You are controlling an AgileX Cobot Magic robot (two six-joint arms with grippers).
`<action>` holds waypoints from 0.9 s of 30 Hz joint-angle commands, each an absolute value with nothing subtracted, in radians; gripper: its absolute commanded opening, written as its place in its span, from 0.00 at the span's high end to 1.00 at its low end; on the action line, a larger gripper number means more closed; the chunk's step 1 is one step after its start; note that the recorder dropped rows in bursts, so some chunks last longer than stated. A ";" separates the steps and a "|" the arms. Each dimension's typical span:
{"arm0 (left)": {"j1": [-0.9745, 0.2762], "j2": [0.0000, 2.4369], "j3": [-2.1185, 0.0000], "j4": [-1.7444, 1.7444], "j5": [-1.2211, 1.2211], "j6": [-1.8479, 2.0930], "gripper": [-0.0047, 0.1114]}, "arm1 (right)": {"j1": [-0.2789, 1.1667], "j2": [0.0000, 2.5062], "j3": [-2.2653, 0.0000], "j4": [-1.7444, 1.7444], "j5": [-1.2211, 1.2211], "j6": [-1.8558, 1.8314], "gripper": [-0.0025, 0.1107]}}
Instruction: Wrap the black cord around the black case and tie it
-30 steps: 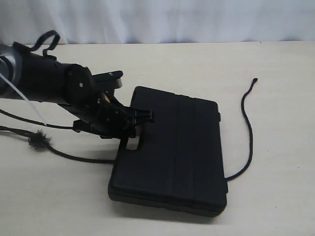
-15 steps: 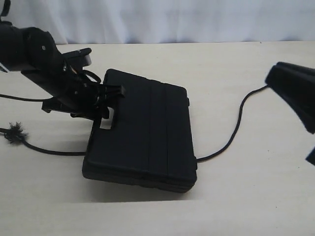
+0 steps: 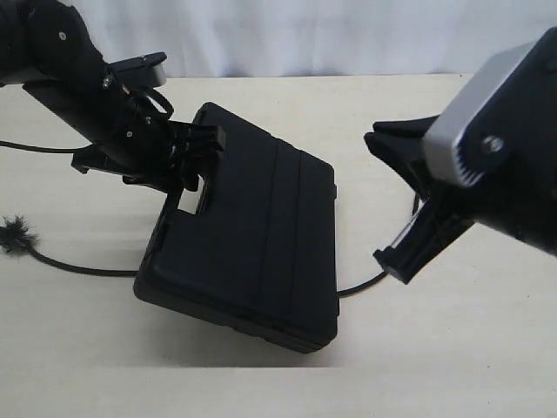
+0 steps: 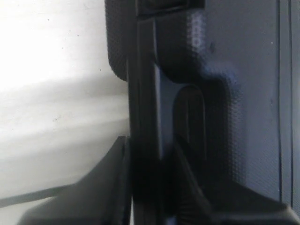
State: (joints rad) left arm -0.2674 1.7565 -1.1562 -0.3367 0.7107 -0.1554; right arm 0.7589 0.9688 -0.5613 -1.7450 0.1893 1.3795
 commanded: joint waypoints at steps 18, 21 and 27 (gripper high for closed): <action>-0.266 1.737 -1.172 -0.361 0.712 -0.153 0.96 | 1.341 1.400 -0.547 -1.490 0.681 1.363 0.35; -0.266 1.737 -1.172 -0.361 0.712 -0.153 0.96 | 1.409 1.480 -0.555 -1.609 0.744 1.499 0.38; -0.266 1.737 -1.172 -0.361 0.712 -0.153 0.96 | 1.509 1.614 -0.556 -1.744 0.919 1.646 0.38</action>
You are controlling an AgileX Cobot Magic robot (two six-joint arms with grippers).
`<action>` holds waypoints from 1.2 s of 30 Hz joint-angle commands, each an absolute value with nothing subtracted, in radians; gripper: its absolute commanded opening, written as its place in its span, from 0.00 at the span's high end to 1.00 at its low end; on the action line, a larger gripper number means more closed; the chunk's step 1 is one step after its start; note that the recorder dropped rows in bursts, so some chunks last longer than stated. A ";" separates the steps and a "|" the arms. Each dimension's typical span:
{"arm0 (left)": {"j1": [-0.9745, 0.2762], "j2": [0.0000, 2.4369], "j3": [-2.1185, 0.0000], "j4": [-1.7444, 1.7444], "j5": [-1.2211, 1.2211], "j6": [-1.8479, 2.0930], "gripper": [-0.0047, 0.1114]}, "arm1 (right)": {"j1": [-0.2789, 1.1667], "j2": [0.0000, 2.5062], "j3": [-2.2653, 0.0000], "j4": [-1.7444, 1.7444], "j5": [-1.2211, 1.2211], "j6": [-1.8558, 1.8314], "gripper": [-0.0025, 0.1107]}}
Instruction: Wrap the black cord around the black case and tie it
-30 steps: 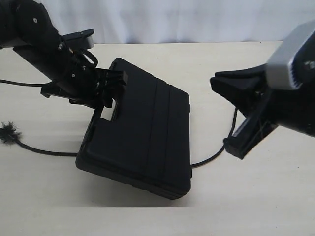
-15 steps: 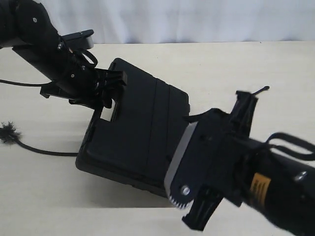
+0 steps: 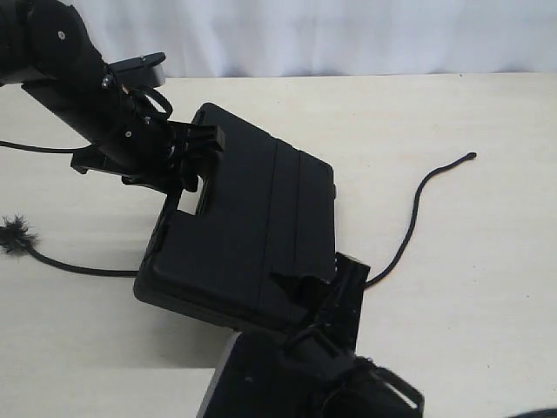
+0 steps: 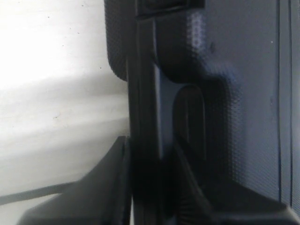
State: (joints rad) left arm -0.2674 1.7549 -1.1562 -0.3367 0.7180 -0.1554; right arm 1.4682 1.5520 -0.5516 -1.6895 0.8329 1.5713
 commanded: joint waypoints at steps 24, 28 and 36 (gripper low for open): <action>-0.266 1.737 -1.172 -0.357 0.703 -0.154 0.96 | 1.514 1.712 -0.633 -1.744 0.823 1.696 0.01; -0.266 1.737 -1.172 -0.357 0.703 -0.154 0.96 | 1.514 1.769 -0.657 -1.744 0.983 1.710 0.01; -0.266 1.737 -1.172 -0.357 0.707 -0.154 0.96 | 1.514 1.939 -0.756 -1.744 1.152 1.782 0.01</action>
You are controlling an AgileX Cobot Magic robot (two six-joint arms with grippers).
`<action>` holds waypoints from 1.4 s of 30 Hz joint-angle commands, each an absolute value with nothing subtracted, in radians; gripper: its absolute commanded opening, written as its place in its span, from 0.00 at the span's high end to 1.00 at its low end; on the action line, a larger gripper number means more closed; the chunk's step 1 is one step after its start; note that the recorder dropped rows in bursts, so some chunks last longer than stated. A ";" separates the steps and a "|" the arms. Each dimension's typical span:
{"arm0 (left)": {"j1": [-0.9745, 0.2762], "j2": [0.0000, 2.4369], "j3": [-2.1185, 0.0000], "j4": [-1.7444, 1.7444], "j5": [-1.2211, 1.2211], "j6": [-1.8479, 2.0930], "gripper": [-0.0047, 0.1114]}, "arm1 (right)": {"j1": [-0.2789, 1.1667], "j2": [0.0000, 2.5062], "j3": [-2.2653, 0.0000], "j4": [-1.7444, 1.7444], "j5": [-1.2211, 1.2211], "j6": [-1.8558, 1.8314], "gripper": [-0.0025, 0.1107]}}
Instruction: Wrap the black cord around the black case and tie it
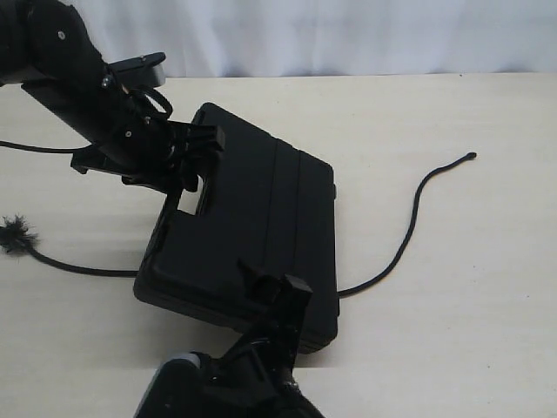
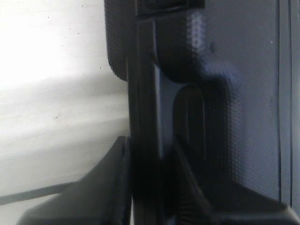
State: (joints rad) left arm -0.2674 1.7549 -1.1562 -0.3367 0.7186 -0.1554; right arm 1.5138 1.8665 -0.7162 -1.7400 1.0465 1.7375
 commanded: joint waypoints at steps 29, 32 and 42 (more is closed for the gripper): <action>-0.266 1.737 -1.172 -0.319 0.710 -0.031 0.96 | 1.373 2.144 -0.925 -1.744 1.221 1.735 0.93; -0.266 1.737 -1.172 -0.319 0.708 -0.031 0.96 | 1.375 2.139 -0.925 -1.744 1.221 1.735 0.93; -0.294 1.736 -1.251 -0.168 0.753 0.056 0.59 | 1.375 2.126 -0.925 -1.744 1.221 1.768 0.93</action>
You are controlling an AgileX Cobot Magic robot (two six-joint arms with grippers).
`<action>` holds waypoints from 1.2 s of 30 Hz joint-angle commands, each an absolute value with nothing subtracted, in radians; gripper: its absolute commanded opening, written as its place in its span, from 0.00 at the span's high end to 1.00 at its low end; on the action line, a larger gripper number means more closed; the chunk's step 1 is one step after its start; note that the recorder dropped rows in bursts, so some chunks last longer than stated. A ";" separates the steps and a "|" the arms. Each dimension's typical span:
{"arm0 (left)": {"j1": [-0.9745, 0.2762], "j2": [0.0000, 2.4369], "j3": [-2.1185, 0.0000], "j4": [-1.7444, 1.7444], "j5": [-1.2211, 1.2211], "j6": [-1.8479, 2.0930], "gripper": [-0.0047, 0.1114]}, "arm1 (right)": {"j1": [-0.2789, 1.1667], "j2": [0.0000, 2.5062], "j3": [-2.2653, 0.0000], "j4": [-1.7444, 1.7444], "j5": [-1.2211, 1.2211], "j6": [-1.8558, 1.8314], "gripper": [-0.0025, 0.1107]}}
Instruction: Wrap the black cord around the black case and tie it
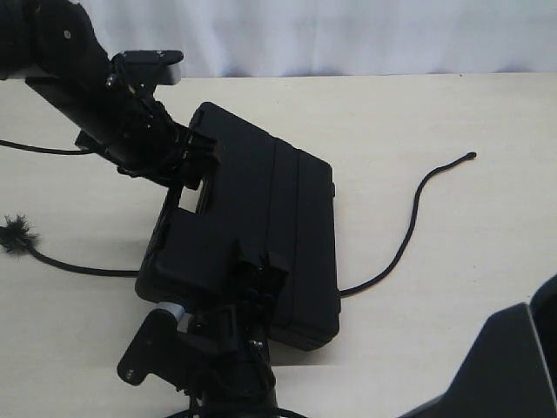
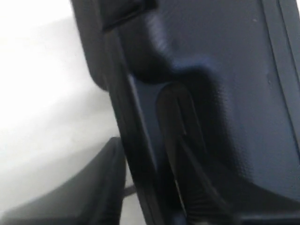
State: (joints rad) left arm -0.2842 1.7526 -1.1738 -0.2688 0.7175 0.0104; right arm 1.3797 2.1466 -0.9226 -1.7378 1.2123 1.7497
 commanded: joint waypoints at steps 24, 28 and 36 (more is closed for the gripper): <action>-0.232 1.451 -1.091 0.341 1.026 -0.148 0.58 | 1.536 1.780 -0.725 -1.620 1.221 1.961 0.94; -0.232 1.362 -0.960 0.342 0.990 -0.175 0.58 | 1.561 1.780 -0.683 -1.612 1.174 2.111 0.94; -0.232 1.331 -0.684 0.421 0.774 -0.362 0.58 | 1.488 1.782 -0.683 -1.559 1.099 2.111 0.94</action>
